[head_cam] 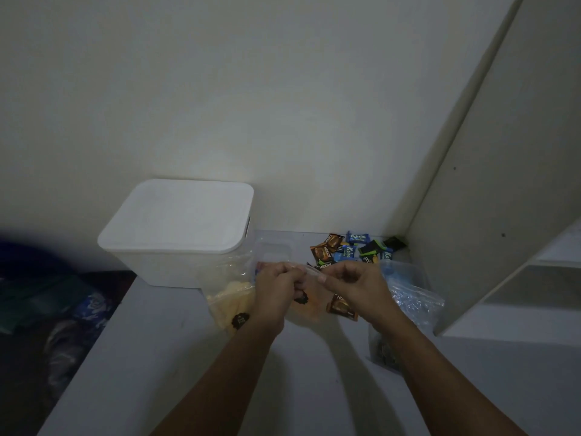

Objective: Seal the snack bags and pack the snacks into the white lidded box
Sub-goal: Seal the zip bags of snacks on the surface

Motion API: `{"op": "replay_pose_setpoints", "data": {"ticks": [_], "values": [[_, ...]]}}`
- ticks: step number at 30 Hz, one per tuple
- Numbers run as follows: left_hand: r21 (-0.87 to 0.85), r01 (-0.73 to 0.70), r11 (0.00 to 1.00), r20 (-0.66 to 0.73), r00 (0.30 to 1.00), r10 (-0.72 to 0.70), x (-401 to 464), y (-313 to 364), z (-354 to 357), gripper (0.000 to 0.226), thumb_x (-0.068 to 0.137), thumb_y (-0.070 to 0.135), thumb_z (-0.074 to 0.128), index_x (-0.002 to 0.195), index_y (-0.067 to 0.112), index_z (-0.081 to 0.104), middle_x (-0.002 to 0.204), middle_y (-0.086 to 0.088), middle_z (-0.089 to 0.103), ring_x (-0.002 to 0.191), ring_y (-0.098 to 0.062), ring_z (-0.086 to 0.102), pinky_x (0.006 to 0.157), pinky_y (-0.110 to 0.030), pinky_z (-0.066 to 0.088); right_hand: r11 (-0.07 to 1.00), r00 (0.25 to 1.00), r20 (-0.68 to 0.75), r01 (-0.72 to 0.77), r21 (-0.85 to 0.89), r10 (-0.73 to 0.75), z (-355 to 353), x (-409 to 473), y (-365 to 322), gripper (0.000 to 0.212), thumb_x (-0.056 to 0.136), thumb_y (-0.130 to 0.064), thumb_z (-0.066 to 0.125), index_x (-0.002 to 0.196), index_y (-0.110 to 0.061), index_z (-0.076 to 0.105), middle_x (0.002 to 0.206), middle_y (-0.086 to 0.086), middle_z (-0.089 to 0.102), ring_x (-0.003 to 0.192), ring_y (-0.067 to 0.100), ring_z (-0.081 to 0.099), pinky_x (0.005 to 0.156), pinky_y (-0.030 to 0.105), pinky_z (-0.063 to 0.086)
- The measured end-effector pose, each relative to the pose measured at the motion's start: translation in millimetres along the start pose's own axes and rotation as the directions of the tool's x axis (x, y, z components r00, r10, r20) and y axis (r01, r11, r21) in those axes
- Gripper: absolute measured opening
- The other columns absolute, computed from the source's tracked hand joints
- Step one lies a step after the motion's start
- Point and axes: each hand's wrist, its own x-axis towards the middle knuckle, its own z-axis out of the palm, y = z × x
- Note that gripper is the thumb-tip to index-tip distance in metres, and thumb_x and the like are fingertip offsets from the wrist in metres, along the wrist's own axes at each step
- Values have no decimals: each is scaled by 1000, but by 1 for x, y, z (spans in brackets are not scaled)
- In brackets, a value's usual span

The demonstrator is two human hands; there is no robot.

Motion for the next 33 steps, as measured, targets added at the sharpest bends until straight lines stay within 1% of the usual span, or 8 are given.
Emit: {"op": "replay_pose_setpoints", "data": {"ticks": [5, 11, 14, 17, 20, 23, 28, 33], "values": [[24, 4, 1000, -7, 1000, -4, -7, -1, -4, 16, 83, 2, 60, 71, 12, 65, 68, -11, 65, 68, -20, 61, 60, -29, 51, 992, 999, 27, -35, -123, 39, 8, 5, -2, 11, 87, -9, 66, 77, -12, 70, 76, 17, 70, 67, 29, 64, 64, 45, 55], [145, -12, 989, -157, 987, 35, -9, -11, -30, 8, 71, 13, 55, 72, 17, 63, 77, -10, 64, 77, -31, 62, 77, -51, 54, 972, 984, 169, -21, -233, 62, 17, 5, -9, 30, 92, -13, 60, 65, -25, 60, 66, -6, 60, 65, 6, 55, 61, 22, 43], [228, -30, 973, -91, 994, 52, -10, -17, -44, 19, 69, 5, 57, 77, 20, 66, 84, -9, 67, 85, -33, 65, 81, -51, 56, 965, 966, 240, -36, -260, 101, 19, 8, -16, 31, 92, -12, 59, 63, -22, 60, 63, -5, 59, 60, 5, 53, 58, 20, 43], [304, -79, 949, -50, 994, 98, -13, -29, -62, 8, 72, 8, 68, 71, 16, 69, 76, -12, 71, 77, -35, 68, 75, -54, 57, 963, 941, 310, -55, -265, 139, 27, 12, -19, 24, 91, -14, 59, 69, -12, 66, 68, 2, 63, 65, 12, 57, 64, 28, 49], [268, -17, 963, -92, 995, 43, -16, -36, -81, 16, 76, 5, 71, 66, 16, 65, 71, -14, 67, 70, -36, 66, 72, -57, 57, 972, 938, 317, -70, -224, 141, 41, 14, -13, 20, 86, -19, 67, 76, -2, 68, 74, 10, 64, 68, 14, 59, 63, 30, 49], [217, 61, 974, -127, 991, -34, -17, -44, -99, 10, 66, 16, 73, 64, 16, 63, 68, -11, 66, 71, -37, 68, 72, -56, 57, 949, 918, 368, -27, -314, 147, 60, 16, -1, 12, 81, -11, 72, 72, -6, 65, 72, 9, 62, 67, 13, 58, 64, 28, 50], [249, 139, 958, -181, 979, -94, -11, -58, -123, 9, 62, 23, 71, 54, 19, 67, 64, -9, 66, 66, -28, 65, 69, -49, 56, 891, 951, 273, -8, -454, 148, 103, 24, 11, 32, 86, -9, 66, 59, -24, 57, 62, -4, 51, 57, 7, 46, 55, 19, 40], [329, 114, 937, -189, 981, -52, 0, -64, -136, 4, 74, 12, 71, 78, 12, 71, 73, -8, 68, 71, -24, 64, 75, -40, 56, 853, 957, 217, -53, -518, 192, 125, 30, 17, 30, 84, -3, 62, 61, -22, 58, 63, -9, 50, 59, 3, 47, 56, 18, 36]]}}
